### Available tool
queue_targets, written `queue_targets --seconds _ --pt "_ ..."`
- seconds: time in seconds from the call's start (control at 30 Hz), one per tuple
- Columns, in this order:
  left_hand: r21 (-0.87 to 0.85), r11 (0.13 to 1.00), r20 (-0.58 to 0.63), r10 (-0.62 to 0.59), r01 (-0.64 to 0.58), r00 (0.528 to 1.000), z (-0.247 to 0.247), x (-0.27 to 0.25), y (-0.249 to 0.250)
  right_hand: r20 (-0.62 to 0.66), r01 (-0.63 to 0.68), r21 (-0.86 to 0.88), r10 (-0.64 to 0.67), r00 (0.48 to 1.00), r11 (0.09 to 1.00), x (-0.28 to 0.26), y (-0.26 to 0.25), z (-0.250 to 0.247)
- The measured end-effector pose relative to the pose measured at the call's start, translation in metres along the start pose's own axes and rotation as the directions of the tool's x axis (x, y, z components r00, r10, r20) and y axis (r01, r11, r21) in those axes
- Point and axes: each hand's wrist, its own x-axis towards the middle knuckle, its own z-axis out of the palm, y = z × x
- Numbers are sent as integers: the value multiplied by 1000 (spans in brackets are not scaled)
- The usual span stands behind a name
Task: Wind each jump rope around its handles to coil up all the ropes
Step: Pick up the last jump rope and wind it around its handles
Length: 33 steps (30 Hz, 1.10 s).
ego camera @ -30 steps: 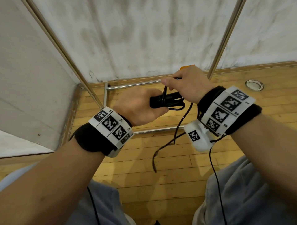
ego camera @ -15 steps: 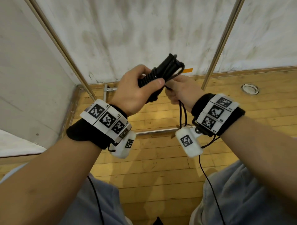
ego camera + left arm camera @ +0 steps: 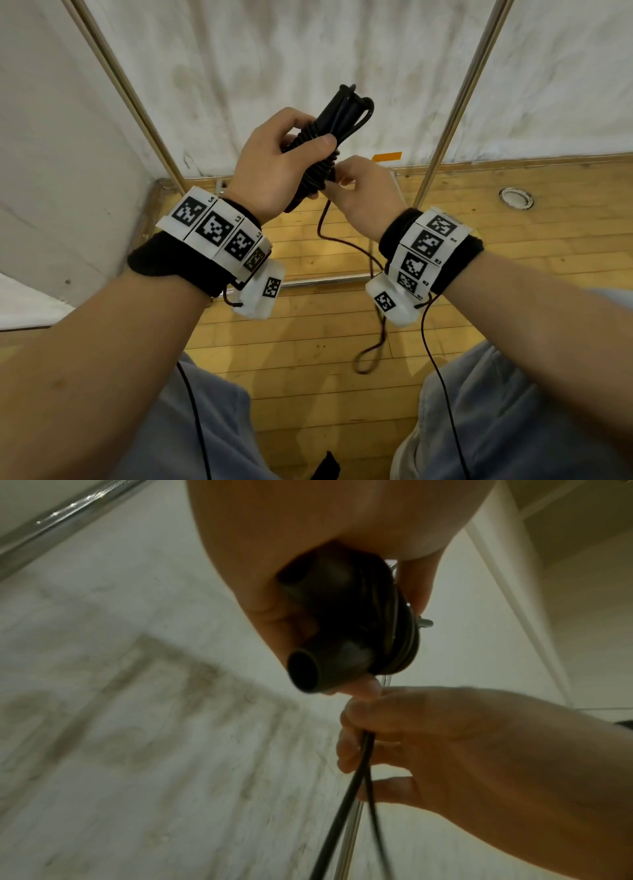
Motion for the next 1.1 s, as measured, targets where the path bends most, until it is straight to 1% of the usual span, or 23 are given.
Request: queue_targets --seconds 0.07,0.13,0.2,0.27,0.37,0.43,0.47,0.5,0.6,0.67,0.83,0.93,1.03,1.1 --pt "7 1000 34 -6 5 999 -1 -1 0 -1 -26 -77 26 1000 997 3 0 -4" --pt "14 1000 45 -19 18 999 -3 -2 0 83 -97 -62 102 991 993 7 0 -9" --pt "6 1000 43 -28 28 999 -5 -1 -1 188 -160 52 148 971 986 8 0 -13" --pt "-1 999 29 -34 34 999 -7 1 -2 250 -207 189 157 956 960 7 1 -14" --pt "24 999 0 -41 41 999 -13 5 -5 292 -246 322 151 944 914 6 1 -8" --pt "52 997 -26 -51 52 998 -16 8 -7 300 -291 478 157 941 829 6 0 -3" --pt "68 996 -46 -55 58 997 -18 10 -8 285 -294 515 163 945 806 6 -1 -1" --pt "91 994 -66 -56 62 996 -20 12 -10 255 -278 509 165 953 815 7 0 1" --pt "205 977 -98 -32 52 995 -24 14 -13 157 -177 382 125 980 907 11 1 1" --pt "295 955 -101 -9 38 995 -25 15 -17 132 -148 303 112 985 942 12 0 0" --pt "516 856 -93 30 22 995 -29 17 -30 191 -153 139 125 974 978 9 -4 -1" --pt "597 801 -99 19 44 995 -34 18 -39 184 -96 46 86 979 994 8 -7 -7" --pt "686 726 -97 18 54 995 -32 18 -48 199 -48 -2 48 979 999 7 -11 -11" --pt "714 698 -88 2 62 996 -29 18 -54 223 -16 -33 23 975 999 3 -15 -9"
